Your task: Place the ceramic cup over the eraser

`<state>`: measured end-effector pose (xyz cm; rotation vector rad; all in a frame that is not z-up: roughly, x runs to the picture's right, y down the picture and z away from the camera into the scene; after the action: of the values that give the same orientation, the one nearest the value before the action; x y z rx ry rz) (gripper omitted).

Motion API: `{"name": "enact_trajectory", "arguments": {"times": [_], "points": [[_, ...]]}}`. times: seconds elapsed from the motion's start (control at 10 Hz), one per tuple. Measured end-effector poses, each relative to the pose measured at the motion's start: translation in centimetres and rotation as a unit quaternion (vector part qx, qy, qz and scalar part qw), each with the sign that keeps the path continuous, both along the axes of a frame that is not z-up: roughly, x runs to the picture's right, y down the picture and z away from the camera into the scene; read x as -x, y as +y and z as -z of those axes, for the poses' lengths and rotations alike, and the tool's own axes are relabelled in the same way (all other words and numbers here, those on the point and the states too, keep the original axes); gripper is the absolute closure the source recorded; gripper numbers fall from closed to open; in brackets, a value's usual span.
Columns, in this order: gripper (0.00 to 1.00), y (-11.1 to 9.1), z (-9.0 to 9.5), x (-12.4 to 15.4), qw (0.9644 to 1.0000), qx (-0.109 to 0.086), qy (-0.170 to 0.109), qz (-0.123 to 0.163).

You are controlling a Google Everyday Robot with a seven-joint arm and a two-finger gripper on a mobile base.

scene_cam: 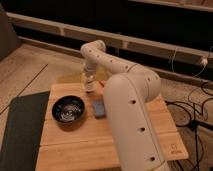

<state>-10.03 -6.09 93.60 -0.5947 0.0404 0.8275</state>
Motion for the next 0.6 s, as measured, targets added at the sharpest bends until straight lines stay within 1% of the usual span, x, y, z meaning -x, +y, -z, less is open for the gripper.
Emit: {"name": "enact_trajectory", "arguments": {"times": [0.6], "points": [[1.0,0.0,-0.04,-0.09,1.0,0.0,0.002,0.003]]}}
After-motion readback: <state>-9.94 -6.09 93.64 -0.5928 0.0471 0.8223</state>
